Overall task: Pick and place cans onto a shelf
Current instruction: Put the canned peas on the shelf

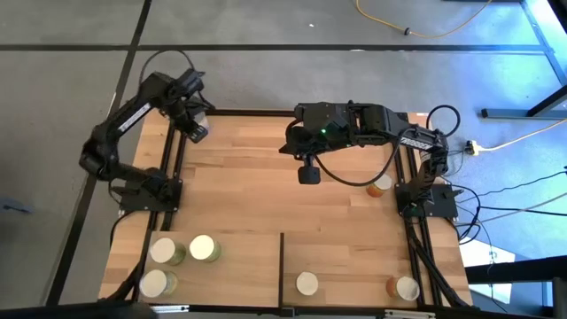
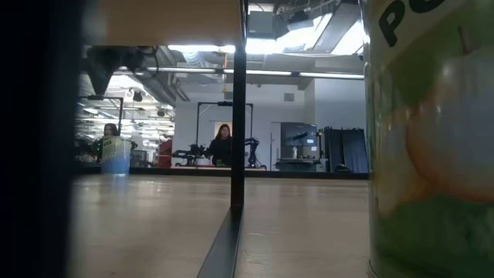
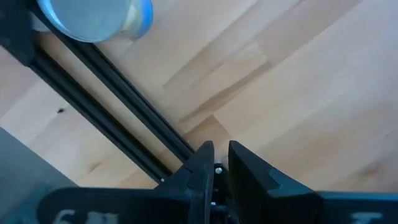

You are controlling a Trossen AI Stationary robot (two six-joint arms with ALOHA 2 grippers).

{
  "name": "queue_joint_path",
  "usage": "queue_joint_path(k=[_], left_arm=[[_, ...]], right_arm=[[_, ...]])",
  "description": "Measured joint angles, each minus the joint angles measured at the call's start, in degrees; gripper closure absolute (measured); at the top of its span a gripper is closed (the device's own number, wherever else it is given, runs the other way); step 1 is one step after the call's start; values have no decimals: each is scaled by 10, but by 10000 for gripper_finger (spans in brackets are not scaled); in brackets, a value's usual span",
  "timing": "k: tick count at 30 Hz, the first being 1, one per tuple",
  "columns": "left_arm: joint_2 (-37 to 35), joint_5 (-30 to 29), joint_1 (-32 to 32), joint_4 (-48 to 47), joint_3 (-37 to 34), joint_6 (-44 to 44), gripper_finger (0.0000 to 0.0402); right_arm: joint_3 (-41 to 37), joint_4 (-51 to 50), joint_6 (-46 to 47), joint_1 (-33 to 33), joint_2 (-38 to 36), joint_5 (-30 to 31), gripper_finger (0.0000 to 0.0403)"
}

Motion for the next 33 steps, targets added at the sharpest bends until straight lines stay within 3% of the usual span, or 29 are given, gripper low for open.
queue_joint_path(k=[7,11,26,33], left_arm=[[-118,1,39,-1,0,-19,360],[-145,27,73,17,0,-34,360],[-89,-9,97,54,0,-160,360],[-65,37,67,55,0,-192,360]], right_arm=[[0,-2,2,0,0,0,393],[0,-2,2,0,0,0,393],[0,-2,31,0,0,0,393],[0,-2,31,0,0,0,393]])
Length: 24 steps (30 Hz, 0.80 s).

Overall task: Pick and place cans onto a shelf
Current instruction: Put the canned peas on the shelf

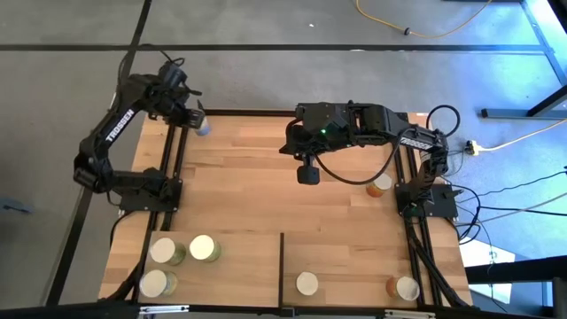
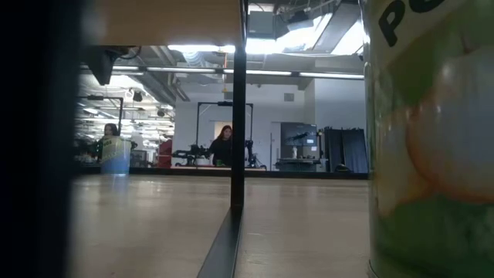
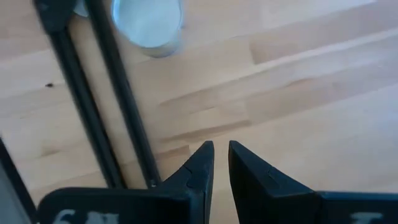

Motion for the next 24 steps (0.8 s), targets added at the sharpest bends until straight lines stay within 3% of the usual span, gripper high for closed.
queue_joint_path(k=[7,15,24], left_arm=[[12,-24,-35,7,-28,-55,360],[12,-21,-91,39,-76,-32,362],[12,-19,-117,57,-83,-10,398]], right_arm=[[0,0,0,0,0,0,393],[0,0,0,0,0,0,393],[0,0,0,0,0,0,393]])
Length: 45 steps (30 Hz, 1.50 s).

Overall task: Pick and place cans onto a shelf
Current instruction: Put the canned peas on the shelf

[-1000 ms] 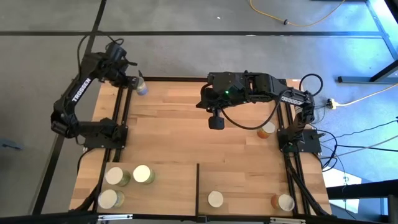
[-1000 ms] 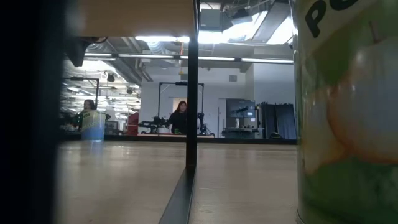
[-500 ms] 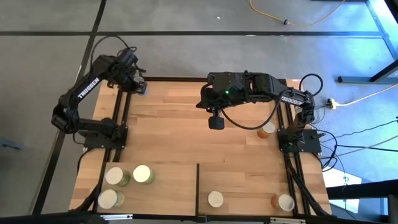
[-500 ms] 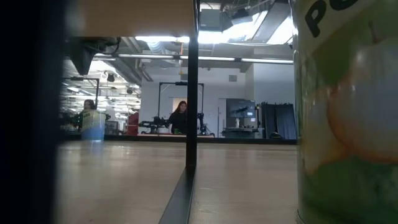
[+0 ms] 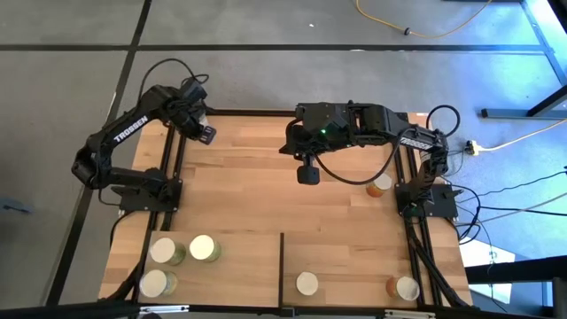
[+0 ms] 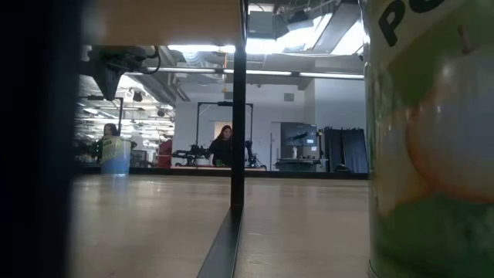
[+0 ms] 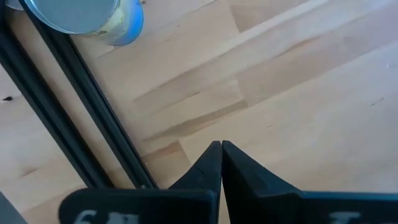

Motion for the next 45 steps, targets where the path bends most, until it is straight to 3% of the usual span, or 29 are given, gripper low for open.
queue_joint_path(k=[7,15,19,25,32,38,45], left_arm=[[0,-13,0,6,0,6,398],[4,-126,0,10,0,-87,373],[3,-68,0,-3,0,-87,375],[3,22,-1,-6,0,25,383],[3,30,-29,-48,0,64,396],[3,-43,-35,-47,0,70,391],[4,-72,-31,-29,0,48,363]], right_arm=[[0,-1,0,0,0,0,393],[0,-9,0,1,0,0,393],[0,-9,-1,1,0,-15,393],[0,-9,-2,1,0,-27,393],[0,-23,-3,1,0,-29,393],[0,-32,11,3,0,-29,393],[0,-31,-3,10,0,-29,393]])
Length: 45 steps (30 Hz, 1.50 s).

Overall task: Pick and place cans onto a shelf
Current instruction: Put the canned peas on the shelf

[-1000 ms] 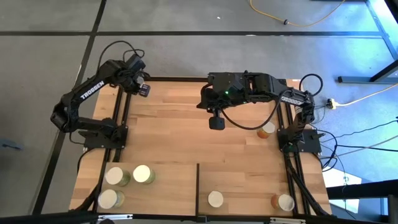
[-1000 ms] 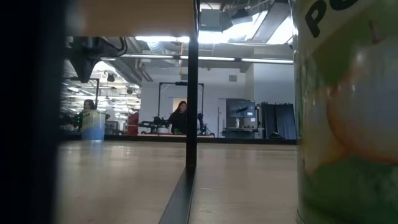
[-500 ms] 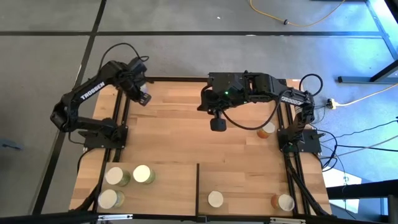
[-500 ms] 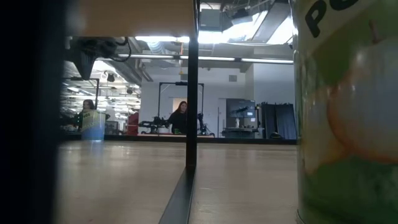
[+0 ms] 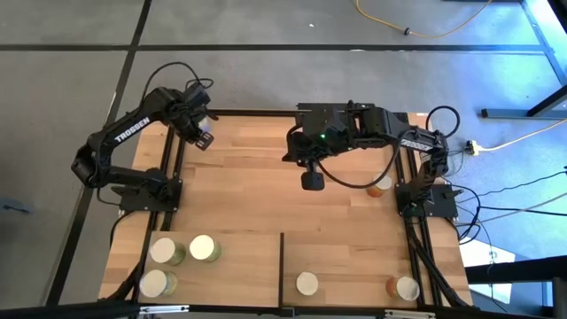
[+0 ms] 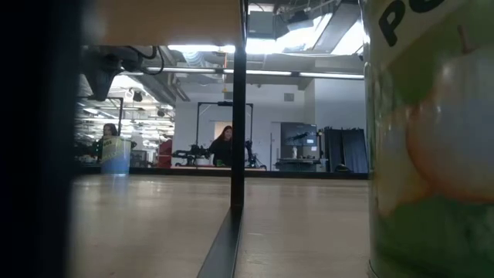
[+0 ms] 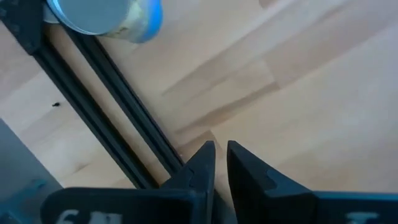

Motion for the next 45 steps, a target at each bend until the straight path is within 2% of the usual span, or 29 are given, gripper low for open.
queue_joint_path(k=[4,7,12,17,21,26,28,37,39,42,45], left_arm=[[0,-7,7,38,0,-29,349],[0,-15,13,56,0,-86,344],[0,-72,14,62,0,-155,344],[0,-57,13,77,0,-180,345],[8,-57,13,109,0,-185,345],[44,-47,9,100,0,-255,348],[60,-46,0,98,0,-274,348],[102,-60,-66,91,0,-259,348],[100,-85,-78,102,0,-259,348],[88,-131,-77,113,0,-323,348],[84,-146,-67,111,0,-358,348]], right_arm=[[0,-1,2,1,0,-1,393],[0,0,19,3,0,0,393],[0,0,32,11,0,28,393],[0,3,39,12,0,76,393],[0,3,30,12,0,76,393],[0,3,3,12,0,76,393],[0,3,-1,12,0,76,393],[0,0,-18,12,0,76,393],[0,-3,-18,11,0,76,393],[0,-7,-18,11,0,76,393],[0,-7,-18,11,0,76,393]])
